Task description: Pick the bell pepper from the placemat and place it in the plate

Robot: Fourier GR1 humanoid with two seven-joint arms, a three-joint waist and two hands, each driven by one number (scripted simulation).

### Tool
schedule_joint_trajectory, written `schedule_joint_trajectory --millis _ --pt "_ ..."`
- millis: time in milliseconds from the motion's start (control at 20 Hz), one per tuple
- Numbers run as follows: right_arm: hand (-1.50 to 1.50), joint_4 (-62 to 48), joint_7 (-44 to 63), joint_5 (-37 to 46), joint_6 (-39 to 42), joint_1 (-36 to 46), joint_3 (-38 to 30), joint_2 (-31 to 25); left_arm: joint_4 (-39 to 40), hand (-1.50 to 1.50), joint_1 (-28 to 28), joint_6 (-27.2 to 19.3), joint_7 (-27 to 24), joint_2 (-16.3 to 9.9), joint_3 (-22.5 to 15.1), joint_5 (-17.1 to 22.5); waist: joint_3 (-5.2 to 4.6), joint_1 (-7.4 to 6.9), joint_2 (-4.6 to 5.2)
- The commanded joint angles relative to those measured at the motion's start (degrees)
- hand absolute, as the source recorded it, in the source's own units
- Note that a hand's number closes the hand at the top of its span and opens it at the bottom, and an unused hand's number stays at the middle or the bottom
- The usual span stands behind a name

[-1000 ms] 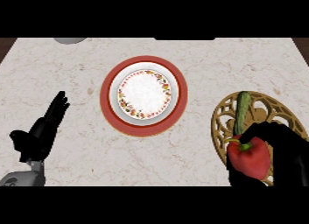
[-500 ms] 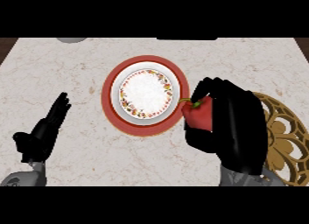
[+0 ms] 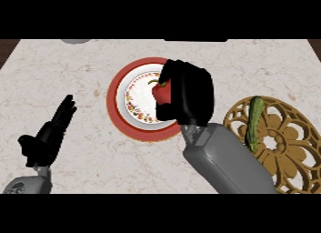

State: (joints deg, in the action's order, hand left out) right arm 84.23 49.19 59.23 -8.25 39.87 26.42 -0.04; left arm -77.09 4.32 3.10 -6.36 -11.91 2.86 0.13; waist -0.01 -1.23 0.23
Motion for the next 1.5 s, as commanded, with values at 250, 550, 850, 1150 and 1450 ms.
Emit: schedule_joint_trajectory --millis 250,550,850,1150,1450 --pt "1.50 -21.10 2.59 -10.83 -21.83 13.36 -0.55 0.04 -0.50 0.00 0.32 0.61 0.86 0.36 -0.59 -0.48 0.01 -1.62 0.36" --pt "-1.50 -33.50 6.66 -18.29 -32.10 16.06 6.89 0.03 2.29 0.00 2.65 1.71 -0.31 0.47 0.11 0.09 -0.02 -1.59 0.34" --pt "-1.50 -35.73 0.23 -25.13 -43.15 15.23 6.63 0.03 1.22 0.00 0.95 0.62 -1.42 1.51 -1.02 -1.47 0.02 -1.82 0.41" --pt "-1.50 -27.06 -9.46 -28.52 -49.78 10.15 -3.14 0.02 1.51 0.00 0.56 2.23 -0.49 -1.08 2.58 1.30 0.09 0.69 -0.03" --pt "-1.50 -11.09 -24.49 -40.75 -47.82 -5.46 -6.09 -4.65 1.73 0.00 -1.29 1.71 -1.89 -1.21 3.20 0.76 0.13 1.53 -0.09"
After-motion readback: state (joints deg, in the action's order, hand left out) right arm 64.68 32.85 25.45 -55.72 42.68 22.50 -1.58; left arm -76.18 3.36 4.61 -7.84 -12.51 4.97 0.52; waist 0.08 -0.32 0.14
